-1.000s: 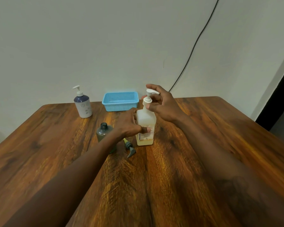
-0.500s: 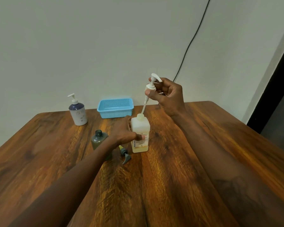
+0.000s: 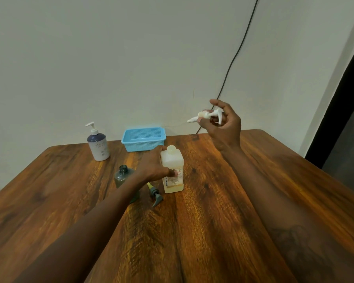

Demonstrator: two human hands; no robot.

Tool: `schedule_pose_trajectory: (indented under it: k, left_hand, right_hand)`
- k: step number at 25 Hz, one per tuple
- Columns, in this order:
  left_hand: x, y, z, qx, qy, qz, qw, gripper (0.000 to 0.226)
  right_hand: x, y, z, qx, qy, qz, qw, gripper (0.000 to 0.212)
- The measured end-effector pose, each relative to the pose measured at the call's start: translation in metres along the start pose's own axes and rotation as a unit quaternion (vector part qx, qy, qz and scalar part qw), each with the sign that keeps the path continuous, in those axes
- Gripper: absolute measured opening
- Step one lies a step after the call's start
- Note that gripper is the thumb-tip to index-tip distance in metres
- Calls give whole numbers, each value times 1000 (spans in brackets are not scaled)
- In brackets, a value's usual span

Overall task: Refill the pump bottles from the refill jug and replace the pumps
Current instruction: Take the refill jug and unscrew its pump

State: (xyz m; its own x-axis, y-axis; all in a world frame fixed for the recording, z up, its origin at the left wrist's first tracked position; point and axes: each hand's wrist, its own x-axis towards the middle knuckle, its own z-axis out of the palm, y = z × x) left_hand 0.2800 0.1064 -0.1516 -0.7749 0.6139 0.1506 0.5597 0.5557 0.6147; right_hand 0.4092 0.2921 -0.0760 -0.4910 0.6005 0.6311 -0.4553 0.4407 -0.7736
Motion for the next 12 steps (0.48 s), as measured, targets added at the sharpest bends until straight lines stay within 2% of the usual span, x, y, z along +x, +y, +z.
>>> schedule_pose_trajectory:
  k: [2,7,12]
  left_hand:
    - [-2,2,-1,6,14,15,1000,89]
    - [-7,7,-4,35,37,51,997,84]
    - [-13,10,-9,74,43,75,994,84]
  right_hand:
    - [-14,25,-2,-101,-39,31,994,48]
    - [-58,79,-1,-262,-123,112,951,15]
    - [-79,100,-2,-372,-165,181,895,10]
